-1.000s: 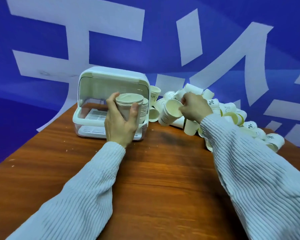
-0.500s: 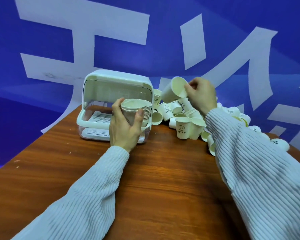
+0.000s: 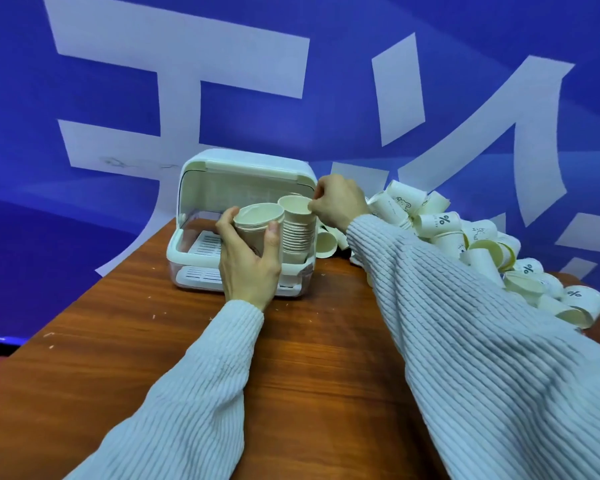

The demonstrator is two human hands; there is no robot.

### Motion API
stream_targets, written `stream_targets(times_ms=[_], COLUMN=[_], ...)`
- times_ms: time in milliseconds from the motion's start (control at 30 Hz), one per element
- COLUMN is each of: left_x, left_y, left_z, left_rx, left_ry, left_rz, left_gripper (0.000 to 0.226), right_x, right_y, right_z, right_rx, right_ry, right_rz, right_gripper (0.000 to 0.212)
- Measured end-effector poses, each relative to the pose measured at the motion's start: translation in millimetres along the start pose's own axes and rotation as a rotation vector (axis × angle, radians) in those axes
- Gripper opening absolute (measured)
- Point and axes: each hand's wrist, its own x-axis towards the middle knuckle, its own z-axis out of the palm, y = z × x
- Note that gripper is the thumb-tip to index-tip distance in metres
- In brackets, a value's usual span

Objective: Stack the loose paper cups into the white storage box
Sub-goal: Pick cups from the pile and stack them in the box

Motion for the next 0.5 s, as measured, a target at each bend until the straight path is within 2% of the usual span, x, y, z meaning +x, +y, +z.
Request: stream_targets(times_ms=[200, 267, 333, 500], left_x=[13, 21, 33, 67], left_y=[1, 11, 22, 36], left_z=[1, 2, 5, 23], left_rx=[-0.073, -0.095, -0.104, -0.097], left_ry=[0.001, -0.003, -0.016, -0.039], left_rz=[-0.033, -0.028, -0.002, 0.106], left_gripper=[0.058, 0.059, 0.062, 0.069], right_x=[-2, -3, -5, -11], right_y=[8, 9, 11, 24], right_z=[12, 8, 5, 2], right_rx=[-0.012, 0.042, 0.118, 0.19], right_ry=[-0.061, -0.054, 0.009, 0.155], right_rz=[-0.012, -0.003, 0.011, -0.019], right_gripper=[0.011, 0.02, 0.028, 0.028])
